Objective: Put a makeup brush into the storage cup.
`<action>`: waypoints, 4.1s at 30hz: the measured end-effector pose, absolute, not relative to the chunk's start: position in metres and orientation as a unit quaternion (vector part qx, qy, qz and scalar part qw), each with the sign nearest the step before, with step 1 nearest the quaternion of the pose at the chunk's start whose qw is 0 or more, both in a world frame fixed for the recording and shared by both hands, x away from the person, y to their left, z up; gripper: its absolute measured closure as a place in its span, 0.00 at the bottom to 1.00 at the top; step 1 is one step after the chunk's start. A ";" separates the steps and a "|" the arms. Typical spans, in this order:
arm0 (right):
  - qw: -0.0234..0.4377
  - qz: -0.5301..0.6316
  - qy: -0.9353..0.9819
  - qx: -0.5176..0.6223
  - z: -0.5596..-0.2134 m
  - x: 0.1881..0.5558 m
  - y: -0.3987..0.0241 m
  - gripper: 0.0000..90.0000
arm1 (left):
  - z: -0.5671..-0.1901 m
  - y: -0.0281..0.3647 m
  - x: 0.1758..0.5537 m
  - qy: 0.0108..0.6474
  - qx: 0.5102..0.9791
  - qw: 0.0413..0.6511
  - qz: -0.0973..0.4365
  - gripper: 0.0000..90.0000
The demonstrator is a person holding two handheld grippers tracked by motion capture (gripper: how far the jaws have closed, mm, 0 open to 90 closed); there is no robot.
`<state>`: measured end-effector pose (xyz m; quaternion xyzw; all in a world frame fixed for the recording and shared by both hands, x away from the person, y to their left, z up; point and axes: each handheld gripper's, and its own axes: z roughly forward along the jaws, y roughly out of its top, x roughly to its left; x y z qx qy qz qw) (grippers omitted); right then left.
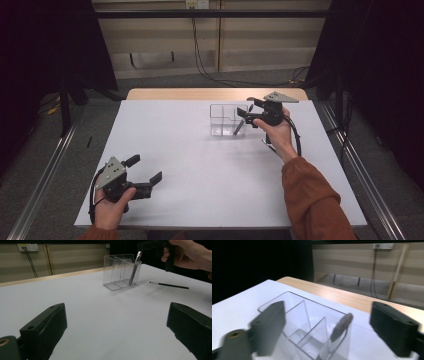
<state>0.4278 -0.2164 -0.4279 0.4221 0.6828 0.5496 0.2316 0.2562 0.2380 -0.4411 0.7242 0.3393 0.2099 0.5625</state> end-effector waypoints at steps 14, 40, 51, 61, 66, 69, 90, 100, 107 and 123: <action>0.239 0.558 0.681 0.410 -0.428 0.420 -0.220 0.00 | -0.439 0.241 0.257 0.337 0.717 0.572 0.213 0.03; 0.246 0.555 0.674 0.421 -0.423 0.375 -0.251 0.00 | -0.440 0.241 0.258 0.340 0.717 0.572 0.207 0.03; 0.260 0.559 0.663 0.424 -0.420 0.351 -0.265 0.00 | -0.439 0.242 0.258 0.339 0.716 0.573 0.209 0.03; 0.265 0.558 0.671 0.410 -0.421 0.328 -0.270 0.00 | -0.440 0.242 0.258 0.338 0.717 0.572 0.210 0.03; 0.263 0.557 0.674 0.407 -0.425 0.316 -0.272 0.00 | -0.440 0.243 0.258 0.342 0.713 0.575 0.209 0.03; 0.259 0.561 0.671 0.409 -0.429 0.309 -0.273 0.00 | -0.440 0.242 0.258 0.340 0.714 0.575 0.209 0.03; 0.267 0.560 0.668 0.412 -0.439 0.267 -0.289 0.00 | -0.441 0.246 0.256 0.340 0.712 0.576 0.212 0.03; 0.269 0.558 0.665 0.417 -0.450 0.246 -0.294 0.00 | -0.440 0.246 0.252 0.340 0.711 0.577 0.215 0.03; 0.274 0.560 0.658 0.422 -0.451 0.231 -0.304 0.00 | -0.439 0.244 0.247 0.338 0.714 0.573 0.218 0.03; 0.266 0.567 0.651 0.430 -0.453 0.220 -0.309 0.00 | -0.440 0.246 0.249 0.339 0.715 0.572 0.216 0.03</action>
